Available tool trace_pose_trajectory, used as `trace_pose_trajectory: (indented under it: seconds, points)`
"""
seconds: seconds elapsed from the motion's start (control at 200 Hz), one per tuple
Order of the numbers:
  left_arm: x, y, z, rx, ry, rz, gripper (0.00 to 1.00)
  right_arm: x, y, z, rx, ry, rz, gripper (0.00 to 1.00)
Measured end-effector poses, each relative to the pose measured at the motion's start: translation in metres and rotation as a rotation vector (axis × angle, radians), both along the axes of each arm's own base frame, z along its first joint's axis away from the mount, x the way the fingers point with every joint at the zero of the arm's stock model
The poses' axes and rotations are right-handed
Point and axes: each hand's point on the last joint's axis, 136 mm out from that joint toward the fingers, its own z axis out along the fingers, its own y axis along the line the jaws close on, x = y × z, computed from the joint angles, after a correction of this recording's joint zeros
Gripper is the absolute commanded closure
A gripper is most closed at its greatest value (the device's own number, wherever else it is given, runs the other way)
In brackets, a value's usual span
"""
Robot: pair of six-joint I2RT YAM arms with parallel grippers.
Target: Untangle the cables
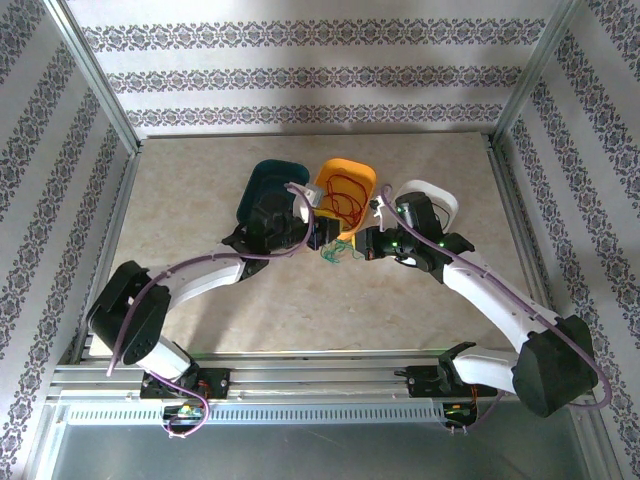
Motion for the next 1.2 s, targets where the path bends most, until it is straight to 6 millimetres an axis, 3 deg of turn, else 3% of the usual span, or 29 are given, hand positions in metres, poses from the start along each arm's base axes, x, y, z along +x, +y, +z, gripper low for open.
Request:
trace_pose_trajectory:
  seconds: [0.045, 0.285, 0.48, 0.59, 0.74, 0.899, 0.989, 1.109, 1.199]
  points:
    - [0.001, -0.002, -0.001, -0.009, 0.007, -0.005, 1.0, 0.0, 0.0, -0.001, -0.002, 0.003, 0.0, 0.99]
    - [0.013, 0.001, 0.009, -0.051, 0.021, 0.067, 1.0, 0.006, -0.003, -0.002, -0.019, -0.015, -0.027, 0.98]
    - [0.036, 0.042, 0.003, -0.043, 0.053, 0.312, 1.0, 0.02, -0.021, -0.007, -0.061, -0.035, -0.113, 0.99]
    - [0.037, 0.063, 0.004, -0.041, 0.062, 0.386, 1.0, 0.026, -0.039, -0.014, -0.08, -0.021, -0.182, 1.0]
    - [0.034, 0.07, 0.008, -0.028, 0.065, 0.41, 1.0, 0.03, -0.057, -0.014, -0.089, -0.028, -0.254, 1.0]
    - [0.029, 0.075, 0.007, -0.012, 0.069, 0.418, 1.0, 0.03, -0.062, -0.011, -0.084, -0.031, -0.283, 1.0]
    - [0.026, 0.075, 0.005, 0.006, 0.066, 0.4, 1.0, 0.027, -0.06, -0.014, -0.075, -0.014, -0.269, 0.91]
    - [0.027, 0.079, 0.004, 0.036, 0.047, 0.391, 1.0, 0.018, -0.058, -0.024, -0.063, 0.032, -0.241, 0.6]
    - [0.031, 0.09, 0.007, 0.051, 0.031, 0.408, 1.0, 0.011, -0.061, -0.034, -0.063, 0.077, -0.238, 0.53]
